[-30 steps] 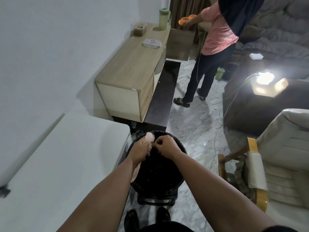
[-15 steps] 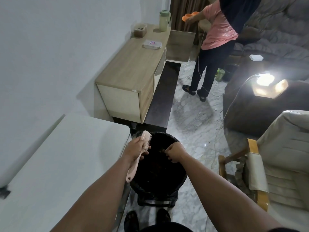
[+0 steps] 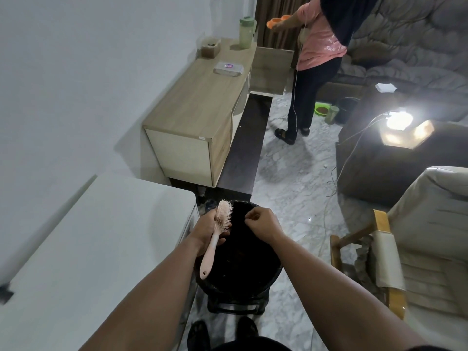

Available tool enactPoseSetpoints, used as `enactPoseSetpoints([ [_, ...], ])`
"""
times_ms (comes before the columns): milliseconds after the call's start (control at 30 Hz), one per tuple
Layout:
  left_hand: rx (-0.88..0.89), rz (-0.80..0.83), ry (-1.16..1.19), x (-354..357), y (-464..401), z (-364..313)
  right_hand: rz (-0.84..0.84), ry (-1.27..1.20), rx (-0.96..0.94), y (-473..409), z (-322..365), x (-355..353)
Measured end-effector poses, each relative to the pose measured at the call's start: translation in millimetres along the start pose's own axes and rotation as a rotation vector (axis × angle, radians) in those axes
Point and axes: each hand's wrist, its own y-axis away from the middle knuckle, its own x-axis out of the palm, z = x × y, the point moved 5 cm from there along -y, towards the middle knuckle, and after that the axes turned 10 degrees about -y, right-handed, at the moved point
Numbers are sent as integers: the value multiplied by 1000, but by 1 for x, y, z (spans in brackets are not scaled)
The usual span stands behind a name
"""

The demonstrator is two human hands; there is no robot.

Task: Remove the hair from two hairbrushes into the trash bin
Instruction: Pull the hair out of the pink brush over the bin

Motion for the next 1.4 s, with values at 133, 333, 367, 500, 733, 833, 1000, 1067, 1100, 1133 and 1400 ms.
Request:
enactPoseSetpoints([
  [133,-28,30,26,8,0,1,102,-144,-178,5,23,19],
  [333,27,107,74,25,0,-3,105,-50,-214,12,26,37],
  [367,36,100,67,24,-2,-1,116,-56,-198,11,25,37],
  [500,16,-30,-161,14,-3,6,252,-232,-46,11,14,39],
  [733,-32,-136,-190,-9,-4,16,266,-126,99,8,-5,19],
  [833,-51,-111,-119,-9,-5,18,114,12,90,2,-11,6],
  [1000,-58,-75,38,-4,-7,16,127,-40,-171,13,19,23],
  [1067,-31,-76,44,3,-4,9,127,-40,-225,19,27,33],
  [1100,-18,-79,34,8,-3,6,89,-25,-258,20,29,34],
  [1133,-3,-72,24,13,-1,4,53,-10,-286,19,28,35],
  [1400,18,-62,-114,13,-5,7,40,-10,-149,16,17,18],
])
